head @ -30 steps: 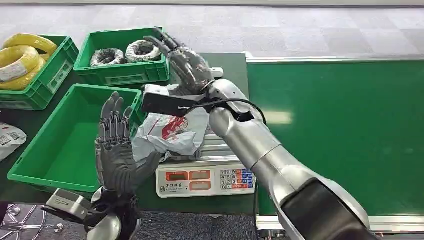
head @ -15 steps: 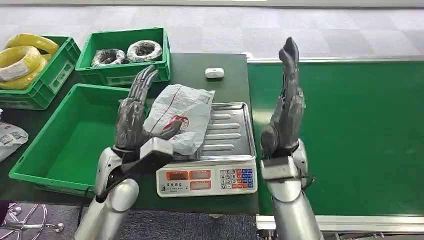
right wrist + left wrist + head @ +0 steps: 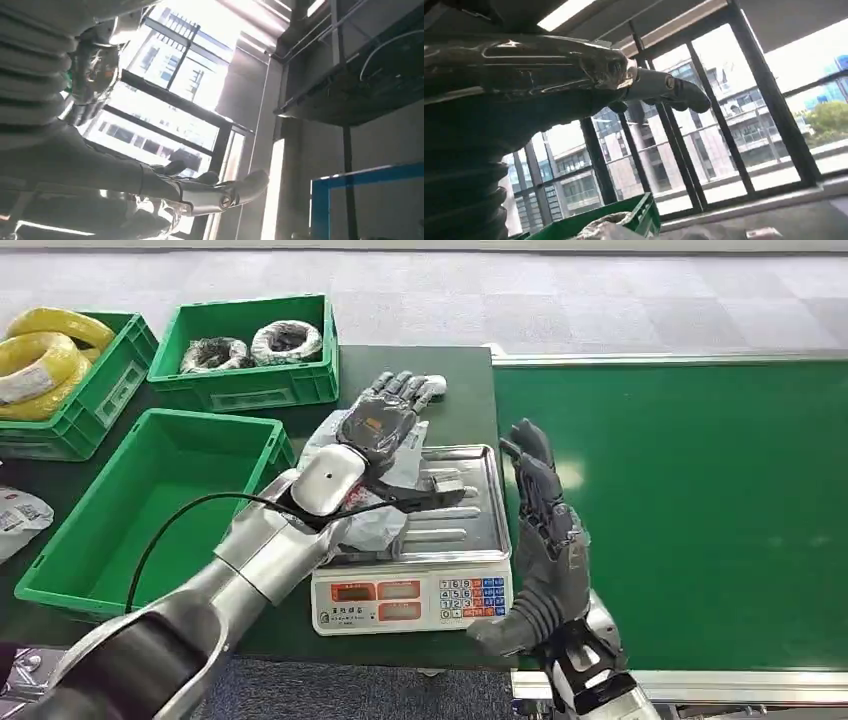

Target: Moved the parcel from conveyor to table for the left to box.

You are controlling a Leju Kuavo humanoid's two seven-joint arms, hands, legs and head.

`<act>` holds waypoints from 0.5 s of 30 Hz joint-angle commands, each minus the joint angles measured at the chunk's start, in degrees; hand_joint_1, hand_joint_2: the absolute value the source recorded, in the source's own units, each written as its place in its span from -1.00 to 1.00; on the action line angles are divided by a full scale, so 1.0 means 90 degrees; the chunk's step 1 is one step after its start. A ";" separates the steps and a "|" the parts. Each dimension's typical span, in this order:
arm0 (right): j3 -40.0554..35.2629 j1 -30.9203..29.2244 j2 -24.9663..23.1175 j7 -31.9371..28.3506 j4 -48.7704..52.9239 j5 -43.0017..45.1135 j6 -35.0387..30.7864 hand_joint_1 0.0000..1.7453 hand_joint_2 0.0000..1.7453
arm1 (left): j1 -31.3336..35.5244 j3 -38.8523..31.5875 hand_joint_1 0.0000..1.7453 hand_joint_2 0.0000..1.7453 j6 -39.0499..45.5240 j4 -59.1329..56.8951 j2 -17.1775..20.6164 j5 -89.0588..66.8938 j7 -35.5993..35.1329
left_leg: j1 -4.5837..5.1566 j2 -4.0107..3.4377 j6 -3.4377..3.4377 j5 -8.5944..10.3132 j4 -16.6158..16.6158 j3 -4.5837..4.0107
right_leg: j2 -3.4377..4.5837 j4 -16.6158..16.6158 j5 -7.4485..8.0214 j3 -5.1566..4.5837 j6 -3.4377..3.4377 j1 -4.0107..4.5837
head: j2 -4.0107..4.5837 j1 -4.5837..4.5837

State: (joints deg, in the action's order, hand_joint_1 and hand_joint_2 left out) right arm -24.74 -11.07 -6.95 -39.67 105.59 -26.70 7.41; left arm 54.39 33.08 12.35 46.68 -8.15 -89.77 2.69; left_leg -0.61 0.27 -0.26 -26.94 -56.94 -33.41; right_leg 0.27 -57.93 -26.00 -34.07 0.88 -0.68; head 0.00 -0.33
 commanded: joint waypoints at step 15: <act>-0.0467 -0.0256 0.0399 -0.0037 -0.0408 -0.0215 0.0004 -1.00 1.00 | 0.0823 0.3514 -1.00 1.00 -0.1341 -0.3279 -0.0258 -0.0026 -0.0108 | 0.0001 -0.0017 0.0001 0.0002 0.0018 0.0030 | 0.0014 0.0017 0.0008 0.0032 -0.0004 0.0001 | 0.0000 -0.0003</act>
State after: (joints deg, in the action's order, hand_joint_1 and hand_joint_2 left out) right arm -26.25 -11.43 -5.84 -39.67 105.24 -27.98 7.72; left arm 60.74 50.58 5.57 26.07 -11.32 -89.79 2.45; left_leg -0.61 0.29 -0.26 -26.94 -56.93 -33.36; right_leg 0.26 -57.93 -26.00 -33.92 0.89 -0.68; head 0.00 -0.35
